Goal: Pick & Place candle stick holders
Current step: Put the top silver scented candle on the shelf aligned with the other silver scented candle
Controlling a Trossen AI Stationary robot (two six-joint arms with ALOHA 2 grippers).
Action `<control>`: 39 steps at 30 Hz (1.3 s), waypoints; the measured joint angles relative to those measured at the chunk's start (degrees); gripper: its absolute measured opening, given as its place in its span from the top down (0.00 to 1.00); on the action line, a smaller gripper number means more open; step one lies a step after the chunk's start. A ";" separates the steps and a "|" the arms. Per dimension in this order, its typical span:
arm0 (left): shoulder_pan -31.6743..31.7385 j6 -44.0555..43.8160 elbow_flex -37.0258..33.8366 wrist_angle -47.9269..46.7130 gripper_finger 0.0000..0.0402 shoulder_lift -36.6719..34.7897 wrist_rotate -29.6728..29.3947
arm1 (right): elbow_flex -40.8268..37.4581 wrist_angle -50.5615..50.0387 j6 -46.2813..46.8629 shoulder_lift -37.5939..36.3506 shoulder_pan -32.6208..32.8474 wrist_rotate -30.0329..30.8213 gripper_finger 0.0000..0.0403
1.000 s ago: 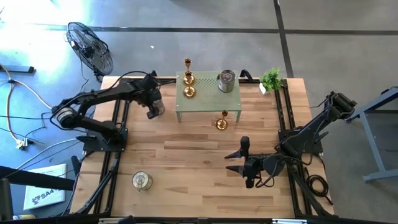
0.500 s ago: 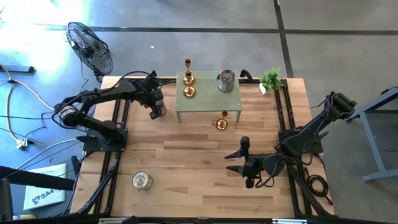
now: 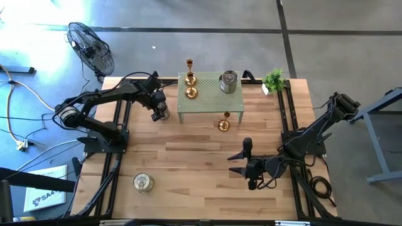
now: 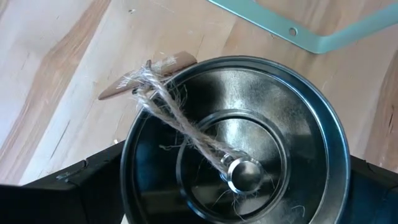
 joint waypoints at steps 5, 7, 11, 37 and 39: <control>0.00 -0.08 -0.04 -0.13 0.02 1.14 -1.38 | 0.00 -0.02 0.00 0.00 0.04 -0.04 0.55; -0.02 -0.36 -0.04 -0.11 0.02 2.52 -1.37 | 0.01 -0.02 0.02 0.00 0.04 -0.49 0.55; 0.00 -1.95 0.12 0.38 0.04 6.12 -1.38 | 0.02 -0.02 0.02 0.02 0.04 -1.07 0.55; 0.00 -1.18 0.02 7.07 0.11 9.32 12.22 | 0.00 -0.02 -0.05 0.00 0.04 -0.81 0.55; -0.01 -0.85 0.02 5.17 0.11 9.22 12.42 | 0.00 -0.02 -0.04 0.00 0.04 -0.83 0.55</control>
